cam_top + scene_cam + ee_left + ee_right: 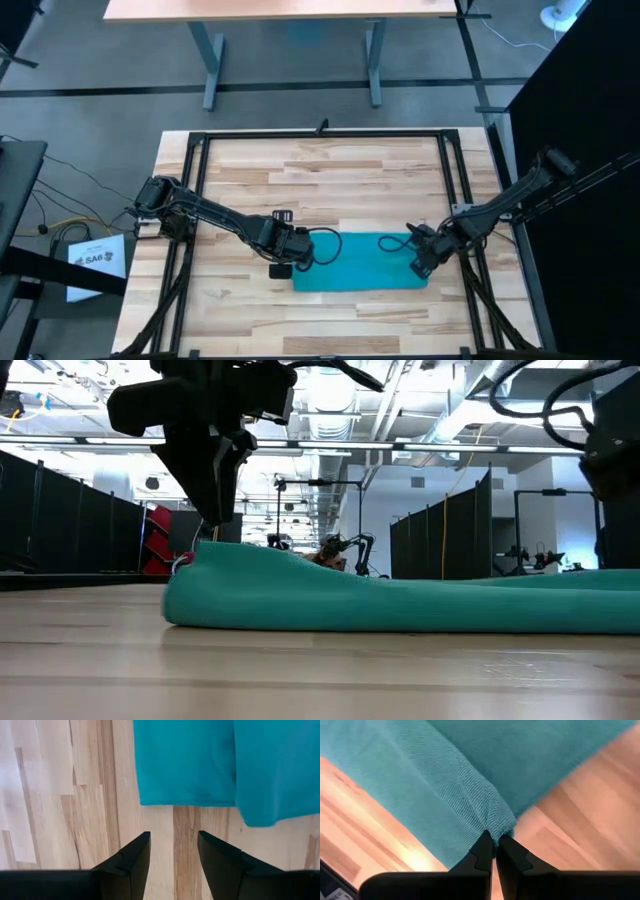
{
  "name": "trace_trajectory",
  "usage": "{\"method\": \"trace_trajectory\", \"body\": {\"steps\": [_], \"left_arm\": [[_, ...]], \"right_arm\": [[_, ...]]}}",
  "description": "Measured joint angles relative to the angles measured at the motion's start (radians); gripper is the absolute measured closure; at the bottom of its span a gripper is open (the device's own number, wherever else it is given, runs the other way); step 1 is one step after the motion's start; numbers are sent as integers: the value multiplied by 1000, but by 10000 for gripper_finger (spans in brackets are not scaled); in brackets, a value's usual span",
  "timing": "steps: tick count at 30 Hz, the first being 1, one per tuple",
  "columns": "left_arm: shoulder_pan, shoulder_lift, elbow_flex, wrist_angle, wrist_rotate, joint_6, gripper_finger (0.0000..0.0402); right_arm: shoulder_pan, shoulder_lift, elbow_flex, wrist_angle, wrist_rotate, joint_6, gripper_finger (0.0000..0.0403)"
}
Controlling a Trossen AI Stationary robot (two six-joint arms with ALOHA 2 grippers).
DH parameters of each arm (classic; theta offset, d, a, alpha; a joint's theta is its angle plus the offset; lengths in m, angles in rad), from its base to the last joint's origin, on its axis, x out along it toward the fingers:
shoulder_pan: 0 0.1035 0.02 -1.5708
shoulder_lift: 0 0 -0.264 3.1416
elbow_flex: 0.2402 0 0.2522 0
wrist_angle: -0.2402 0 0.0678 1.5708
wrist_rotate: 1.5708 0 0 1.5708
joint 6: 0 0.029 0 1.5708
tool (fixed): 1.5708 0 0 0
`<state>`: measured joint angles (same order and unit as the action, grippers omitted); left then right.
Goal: Roll towel
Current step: Roll the blue towel
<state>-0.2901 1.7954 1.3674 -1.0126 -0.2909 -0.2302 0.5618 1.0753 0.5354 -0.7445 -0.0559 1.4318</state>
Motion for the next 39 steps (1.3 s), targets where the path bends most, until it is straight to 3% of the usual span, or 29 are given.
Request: {"method": "trace_trajectory", "body": {"steps": [16, 25, 30, 35, 39], "left_arm": [[0, 0, 0, 1, 27, -5, 253], [0, 0, 0, 69, 27, 23, 253], [0, 0, 0, 185, 53, 53, 253], [3, 0, 0, 189, 77, 24, 253], [4, 0, 0, 200, 77, -17, 253]], "right_arm": [[15, -8, 0, -130, 1, 111, 402], [5, -8, 0, -78, -2, 129, 399], [9, -8, 0, -81, -22, 161, 378], [35, -8, 1, -56, -109, 117, 340], [70, -8, 16, -61, -119, 84, 304]]}}
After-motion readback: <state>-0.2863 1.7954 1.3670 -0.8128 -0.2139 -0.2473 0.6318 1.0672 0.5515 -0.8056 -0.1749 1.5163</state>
